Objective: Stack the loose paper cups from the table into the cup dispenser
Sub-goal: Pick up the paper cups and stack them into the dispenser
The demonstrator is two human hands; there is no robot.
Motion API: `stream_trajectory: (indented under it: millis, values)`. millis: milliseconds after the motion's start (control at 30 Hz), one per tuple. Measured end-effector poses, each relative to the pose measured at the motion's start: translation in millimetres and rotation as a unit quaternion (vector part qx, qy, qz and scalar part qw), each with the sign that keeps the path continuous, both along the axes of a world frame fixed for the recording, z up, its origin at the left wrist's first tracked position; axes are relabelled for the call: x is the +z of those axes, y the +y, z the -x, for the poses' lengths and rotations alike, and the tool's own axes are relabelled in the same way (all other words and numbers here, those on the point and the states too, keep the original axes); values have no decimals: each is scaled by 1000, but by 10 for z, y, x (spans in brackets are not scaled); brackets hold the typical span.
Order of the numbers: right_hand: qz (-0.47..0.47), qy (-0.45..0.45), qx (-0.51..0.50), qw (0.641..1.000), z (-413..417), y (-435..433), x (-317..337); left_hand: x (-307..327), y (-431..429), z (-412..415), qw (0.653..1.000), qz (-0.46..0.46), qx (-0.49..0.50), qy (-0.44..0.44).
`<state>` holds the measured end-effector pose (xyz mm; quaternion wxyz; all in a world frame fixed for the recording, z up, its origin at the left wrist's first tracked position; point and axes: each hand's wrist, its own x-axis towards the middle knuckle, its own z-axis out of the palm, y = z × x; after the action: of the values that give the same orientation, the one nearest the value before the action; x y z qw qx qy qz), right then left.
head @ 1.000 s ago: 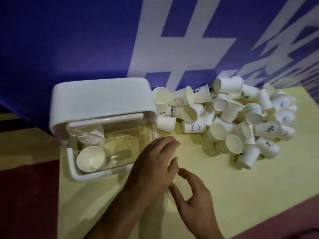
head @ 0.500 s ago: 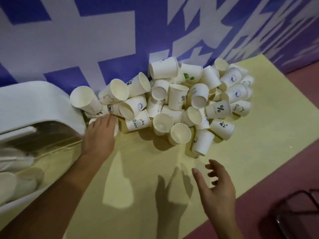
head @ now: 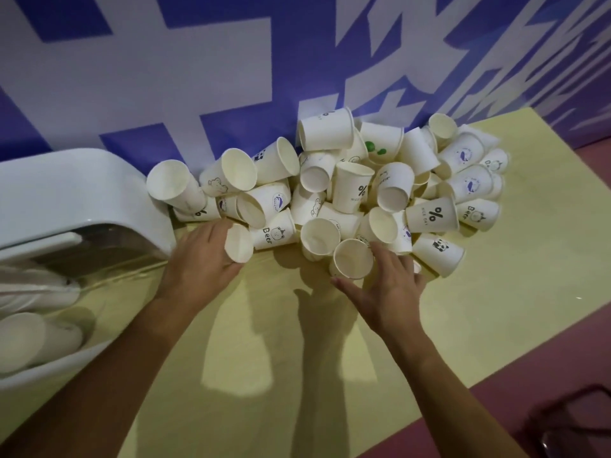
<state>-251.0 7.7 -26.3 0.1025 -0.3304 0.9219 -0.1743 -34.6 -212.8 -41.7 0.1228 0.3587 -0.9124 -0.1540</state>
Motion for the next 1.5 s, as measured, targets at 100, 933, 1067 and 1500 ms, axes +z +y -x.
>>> stream_trajectory:
  millis: [100, 933, 1067, 1500]
  values:
    - [-6, 10, -1, 1000, -8, -55, -62, 173, 297, -72, 977, -135, 90, 136]
    - [159, -164, 106, 968, -2559, -488, 510, 857, 645, -2797, 778, -247, 316, 484]
    - [175, -181, 142, 957, -2884, -637, 522, 813, 463, -2930, 777, -243, 311, 490]
    - [154, -194, 156, 956, -3060, -661, 501, 446, 160, -2869, 880, -184, 306, 314]
